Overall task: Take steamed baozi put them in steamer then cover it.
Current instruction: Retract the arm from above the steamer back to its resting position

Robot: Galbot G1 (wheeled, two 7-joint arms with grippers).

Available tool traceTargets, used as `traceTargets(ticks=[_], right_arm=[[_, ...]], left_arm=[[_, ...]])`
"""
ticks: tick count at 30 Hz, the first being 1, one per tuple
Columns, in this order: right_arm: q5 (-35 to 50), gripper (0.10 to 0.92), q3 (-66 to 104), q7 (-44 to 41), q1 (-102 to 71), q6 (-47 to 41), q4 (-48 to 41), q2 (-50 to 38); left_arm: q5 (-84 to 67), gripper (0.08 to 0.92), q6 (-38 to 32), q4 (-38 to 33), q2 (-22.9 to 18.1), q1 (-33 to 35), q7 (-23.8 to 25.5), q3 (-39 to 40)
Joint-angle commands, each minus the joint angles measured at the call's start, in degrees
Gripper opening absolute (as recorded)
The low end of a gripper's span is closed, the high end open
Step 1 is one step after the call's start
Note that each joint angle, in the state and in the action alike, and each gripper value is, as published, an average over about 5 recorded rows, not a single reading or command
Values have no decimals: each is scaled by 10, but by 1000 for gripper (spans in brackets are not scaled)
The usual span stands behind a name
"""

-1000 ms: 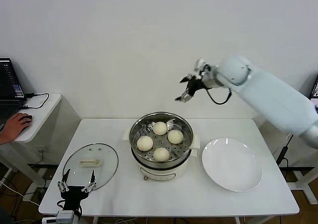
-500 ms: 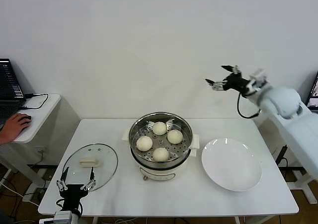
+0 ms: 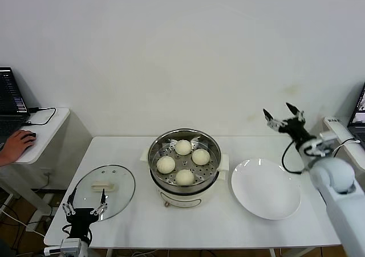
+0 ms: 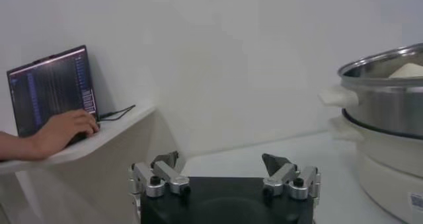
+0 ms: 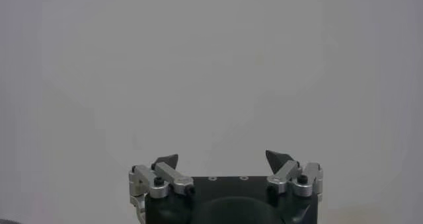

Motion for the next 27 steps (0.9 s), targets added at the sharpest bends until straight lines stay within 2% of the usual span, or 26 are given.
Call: traceTargets(ticks=[1, 7, 11, 16, 22, 27], right_arm=[[-9, 822, 121, 22, -213, 56, 40, 96], [-30, 823, 143, 13, -255, 58, 67, 126], [-30, 823, 149, 13, -254, 52, 75, 127], [-39, 823, 155, 14, -229, 50, 61, 150], [-43, 822, 155, 12, -226, 47, 72, 167], [-45, 823, 164, 12, -232, 51, 75, 169]], left_arm=[[28, 823, 0, 17, 4, -25, -3, -5], [110, 823, -17, 44, 18, -41, -8, -4], [259, 823, -42, 62, 32, -51, -16, -3], [484, 823, -113, 117, 61, -66, -70, 8], [633, 823, -133, 183, 115, -75, -151, 33], [697, 823, -129, 226, 150, -84, -151, 36]])
